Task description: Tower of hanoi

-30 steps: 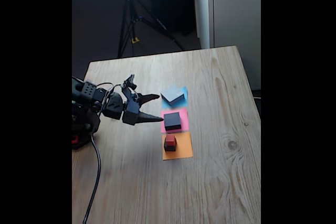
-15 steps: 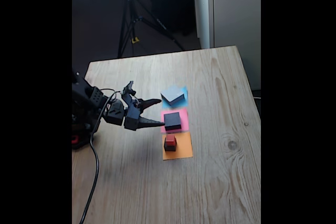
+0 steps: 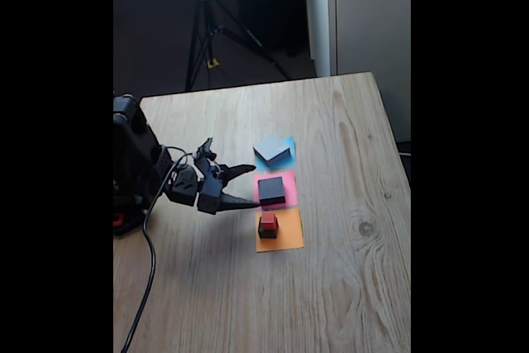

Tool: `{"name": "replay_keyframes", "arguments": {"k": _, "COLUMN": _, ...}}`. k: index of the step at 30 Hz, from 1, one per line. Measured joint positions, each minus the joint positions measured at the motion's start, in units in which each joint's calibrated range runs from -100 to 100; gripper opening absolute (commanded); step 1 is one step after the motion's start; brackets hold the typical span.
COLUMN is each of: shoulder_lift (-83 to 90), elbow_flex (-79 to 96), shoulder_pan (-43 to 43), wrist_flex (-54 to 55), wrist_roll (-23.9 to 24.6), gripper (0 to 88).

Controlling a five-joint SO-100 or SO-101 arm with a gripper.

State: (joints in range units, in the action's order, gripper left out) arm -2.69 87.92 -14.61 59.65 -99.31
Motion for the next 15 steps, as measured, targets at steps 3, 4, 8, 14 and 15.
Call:
{"name": "replay_keyframes", "arguments": {"k": 3, "shoulder_lift": -2.74, "elbow_flex": -1.13, "shoulder_pan": 0.00, "wrist_flex": 1.36, "wrist_roll": 0.00, "gripper": 45.4}}
{"name": "replay_keyframes", "arguments": {"k": 4, "shoulder_lift": -3.51, "elbow_flex": -1.39, "shoulder_pan": 0.00, "wrist_flex": 1.84, "wrist_roll": 0.00, "gripper": 45.4}}
{"name": "replay_keyframes", "arguments": {"k": 8, "shoulder_lift": -6.07, "elbow_flex": -1.56, "shoulder_pan": 0.72, "wrist_flex": 3.92, "wrist_roll": 0.00, "gripper": 45.4}}
{"name": "replay_keyframes", "arguments": {"k": 14, "shoulder_lift": -10.35, "elbow_flex": -2.35, "shoulder_pan": 2.68, "wrist_flex": 7.69, "wrist_roll": 0.00, "gripper": 45.3}}
{"name": "replay_keyframes", "arguments": {"k": 15, "shoulder_lift": -11.20, "elbow_flex": -2.78, "shoulder_pan": 2.99, "wrist_flex": 8.25, "wrist_roll": 0.00, "gripper": 45.3}}
